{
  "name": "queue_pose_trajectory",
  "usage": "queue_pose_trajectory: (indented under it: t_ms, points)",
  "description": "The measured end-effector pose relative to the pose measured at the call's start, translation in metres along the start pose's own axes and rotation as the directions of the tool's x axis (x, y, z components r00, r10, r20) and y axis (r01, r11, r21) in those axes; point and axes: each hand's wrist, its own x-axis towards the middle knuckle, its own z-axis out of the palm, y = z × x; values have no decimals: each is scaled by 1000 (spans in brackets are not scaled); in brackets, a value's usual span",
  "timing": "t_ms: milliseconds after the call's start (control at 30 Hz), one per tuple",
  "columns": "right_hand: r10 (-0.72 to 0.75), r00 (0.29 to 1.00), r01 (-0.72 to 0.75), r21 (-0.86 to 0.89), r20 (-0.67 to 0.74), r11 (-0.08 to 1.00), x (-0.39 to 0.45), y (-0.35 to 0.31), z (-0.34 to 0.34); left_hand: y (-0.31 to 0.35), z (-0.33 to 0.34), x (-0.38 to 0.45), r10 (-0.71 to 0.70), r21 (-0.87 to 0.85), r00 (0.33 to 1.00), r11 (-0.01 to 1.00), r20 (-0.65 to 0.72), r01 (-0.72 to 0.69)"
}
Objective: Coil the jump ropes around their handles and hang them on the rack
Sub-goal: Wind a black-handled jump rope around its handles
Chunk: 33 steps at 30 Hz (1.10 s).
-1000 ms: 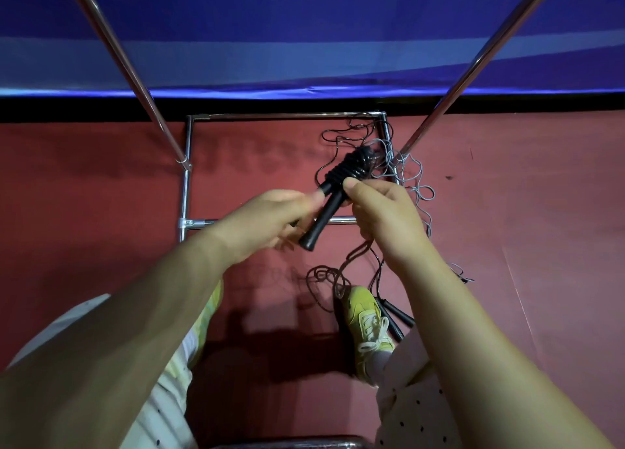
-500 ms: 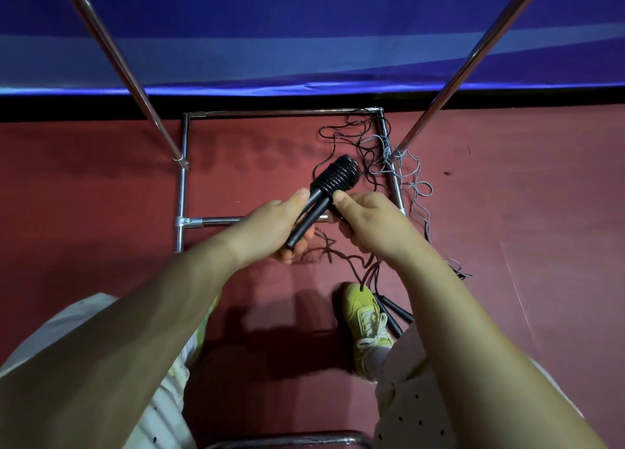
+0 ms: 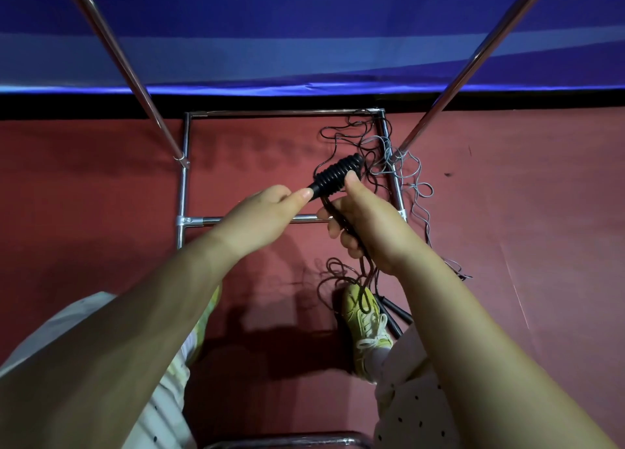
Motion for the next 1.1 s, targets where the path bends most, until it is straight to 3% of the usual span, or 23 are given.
queue_pose_trajectory:
  t_ms: [267, 367, 433, 467, 533, 567, 633, 733, 867, 933, 1100]
  points:
    - [-98, 979, 69, -166, -179, 984, 0, 4, 5, 8, 1, -4, 76, 14, 997, 997, 19, -77]
    - [-161, 966, 131, -155, -201, 979, 2, 1, 4, 9, 0, -5, 117, -114, 991, 987, 57, -110]
    - [-210, 960, 189, -125, -184, 974, 1, 0, 5, 9, -3, -7, 78, -338, 975, 941, 207, -4]
    - [-229, 958, 214, -100, -175, 972, -1, -1, 5, 11, -6, -10, 42, -454, 938, 882, 344, 127]
    - [-256, 955, 257, -11, -150, 966, -5, -4, 5, 13, -11, -14, 59, -562, 796, 740, 602, 370]
    - [-272, 953, 279, 31, -135, 960, -7, -6, 4, 14, -12, -16, 97, -576, 738, 696, 667, 429]
    - [-300, 948, 308, 64, -110, 949, -9, -8, 4, 15, -10, -19, 143, -588, 699, 671, 701, 452]
    - [-316, 945, 314, -33, -87, 949, -3, -2, 3, 15, -8, -18, 147, -613, 734, 670, 663, 419]
    - [-291, 955, 270, -247, -53, 931, 3, 5, -2, 15, -2, -17, 56, -580, 869, 765, 492, 279]
    - [-267, 962, 242, -271, -59, 932, 3, 4, -2, 15, 3, -17, 23, -528, 928, 827, 372, 191]
    - [-42, 993, 8, -297, -109, 955, -1, 1, 2, 13, 7, -13, 22, -372, 983, 927, 181, 48]
